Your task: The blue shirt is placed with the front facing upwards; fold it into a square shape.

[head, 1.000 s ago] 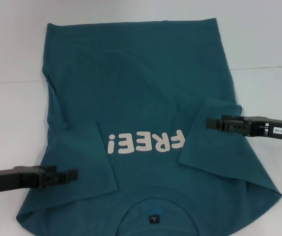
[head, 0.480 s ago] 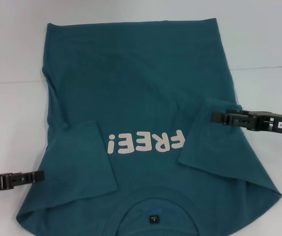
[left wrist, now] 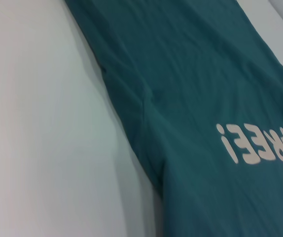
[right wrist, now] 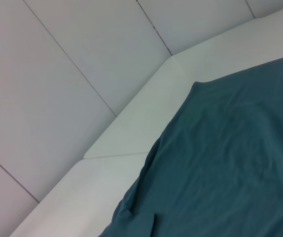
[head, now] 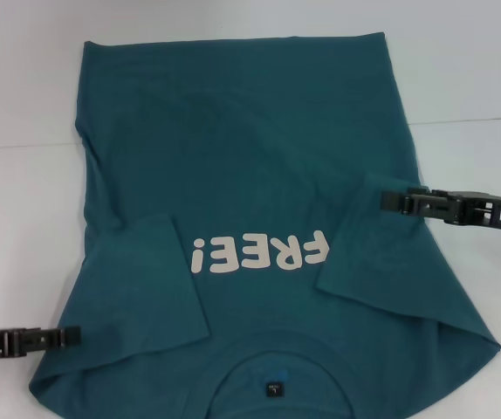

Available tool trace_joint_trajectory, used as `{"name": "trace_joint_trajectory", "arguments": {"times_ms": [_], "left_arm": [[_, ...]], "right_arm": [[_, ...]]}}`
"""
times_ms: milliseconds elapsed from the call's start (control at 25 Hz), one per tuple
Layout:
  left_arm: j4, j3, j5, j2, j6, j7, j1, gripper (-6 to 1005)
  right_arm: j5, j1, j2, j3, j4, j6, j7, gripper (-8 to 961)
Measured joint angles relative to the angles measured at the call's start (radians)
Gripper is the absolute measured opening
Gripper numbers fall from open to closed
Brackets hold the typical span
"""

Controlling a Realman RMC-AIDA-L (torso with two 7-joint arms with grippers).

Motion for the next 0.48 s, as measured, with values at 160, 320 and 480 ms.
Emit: {"name": "trace_joint_trajectory", "arguments": {"times_ms": [160,320,480], "left_arm": [[-0.001,0.022,0.036,-0.002,0.011,-0.001,-0.002,885],[-0.003,0.045,0.049,-0.005,0.031,-0.003,-0.005,885],[-0.003,0.046,0.049,-0.004,0.068,-0.002,-0.011,885]], "right_arm": [[0.0,0.0,-0.002,0.002,-0.001,-0.001,0.01,944],[0.0,0.001,-0.003,0.003,-0.001,-0.001,0.01,944],[0.0,0.001,-0.003,0.003,-0.001,0.0,0.011,944]]}}
